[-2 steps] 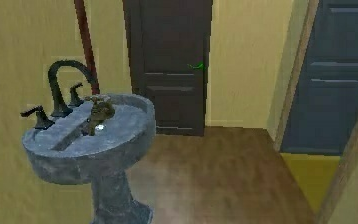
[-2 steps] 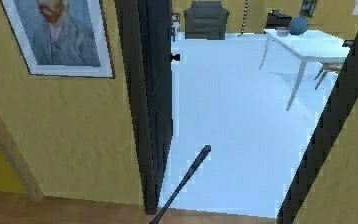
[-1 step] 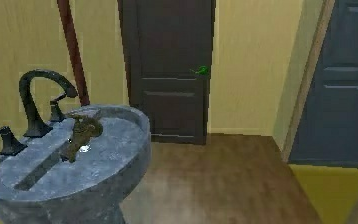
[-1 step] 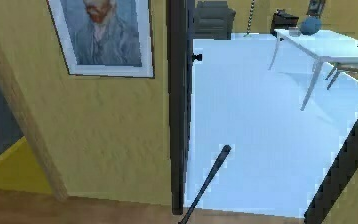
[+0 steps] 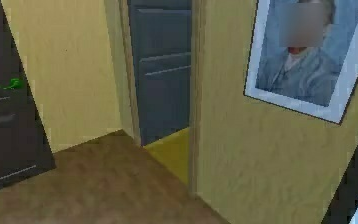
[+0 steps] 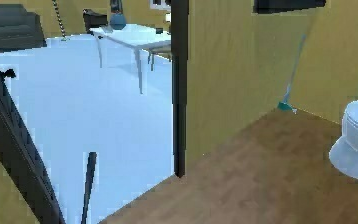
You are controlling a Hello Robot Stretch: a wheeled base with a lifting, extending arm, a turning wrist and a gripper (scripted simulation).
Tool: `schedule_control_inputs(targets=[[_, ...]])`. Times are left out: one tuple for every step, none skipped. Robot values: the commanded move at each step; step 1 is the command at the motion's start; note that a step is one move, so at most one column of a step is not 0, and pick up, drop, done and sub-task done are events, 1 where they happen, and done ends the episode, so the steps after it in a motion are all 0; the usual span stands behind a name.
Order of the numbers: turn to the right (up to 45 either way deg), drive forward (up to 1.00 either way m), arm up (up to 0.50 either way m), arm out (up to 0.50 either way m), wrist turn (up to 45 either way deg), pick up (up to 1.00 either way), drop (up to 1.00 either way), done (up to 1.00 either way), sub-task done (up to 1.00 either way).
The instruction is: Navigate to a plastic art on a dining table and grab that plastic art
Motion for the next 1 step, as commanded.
schedule_control_inputs(targets=[[45.0, 0.0, 0.0, 0.0, 0.0, 0.0, 0.0, 0.0, 0.0]])
